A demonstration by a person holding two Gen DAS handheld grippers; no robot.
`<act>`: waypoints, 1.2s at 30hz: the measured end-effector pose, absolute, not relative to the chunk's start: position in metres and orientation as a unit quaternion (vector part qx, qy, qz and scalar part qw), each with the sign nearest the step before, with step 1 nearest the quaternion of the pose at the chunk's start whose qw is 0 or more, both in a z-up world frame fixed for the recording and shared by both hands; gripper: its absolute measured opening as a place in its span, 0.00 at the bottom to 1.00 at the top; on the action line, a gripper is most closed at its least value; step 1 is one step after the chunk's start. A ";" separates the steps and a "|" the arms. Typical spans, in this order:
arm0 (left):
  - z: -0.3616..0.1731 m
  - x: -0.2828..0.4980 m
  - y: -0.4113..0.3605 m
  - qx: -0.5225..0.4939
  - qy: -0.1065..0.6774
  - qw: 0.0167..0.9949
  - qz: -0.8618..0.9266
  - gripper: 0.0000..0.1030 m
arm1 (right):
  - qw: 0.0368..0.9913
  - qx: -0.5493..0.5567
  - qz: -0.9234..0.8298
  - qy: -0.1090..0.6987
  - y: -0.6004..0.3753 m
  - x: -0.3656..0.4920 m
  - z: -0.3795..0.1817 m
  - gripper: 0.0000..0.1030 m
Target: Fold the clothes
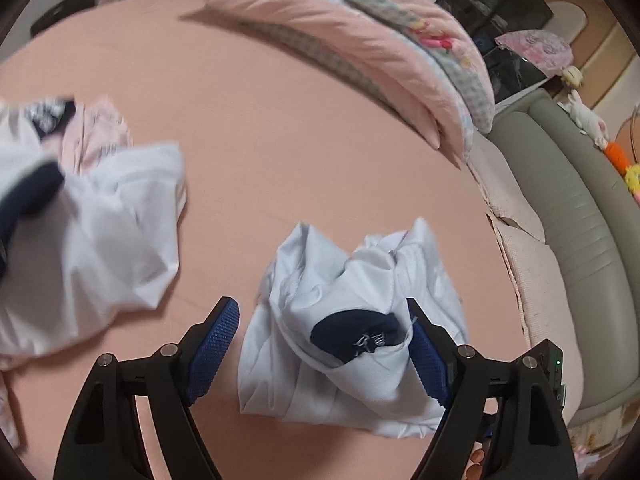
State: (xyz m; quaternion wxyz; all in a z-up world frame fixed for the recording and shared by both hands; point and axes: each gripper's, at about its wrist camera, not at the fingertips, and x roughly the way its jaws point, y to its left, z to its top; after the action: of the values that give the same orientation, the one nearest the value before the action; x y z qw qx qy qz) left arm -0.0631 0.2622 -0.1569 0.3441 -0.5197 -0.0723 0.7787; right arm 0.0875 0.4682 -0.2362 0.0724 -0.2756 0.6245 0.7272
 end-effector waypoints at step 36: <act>-0.217 -0.056 0.241 -0.525 -0.242 0.350 0.737 0.87 | 0.111 -0.275 0.769 0.566 0.452 0.062 -0.232 0.78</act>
State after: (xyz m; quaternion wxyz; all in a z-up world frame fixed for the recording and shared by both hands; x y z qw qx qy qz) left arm -0.0559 0.2407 -0.2173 0.3502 -0.5254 -0.2415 0.7369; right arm 0.0620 0.4522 -0.2317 0.1111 -0.2753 0.5658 0.7693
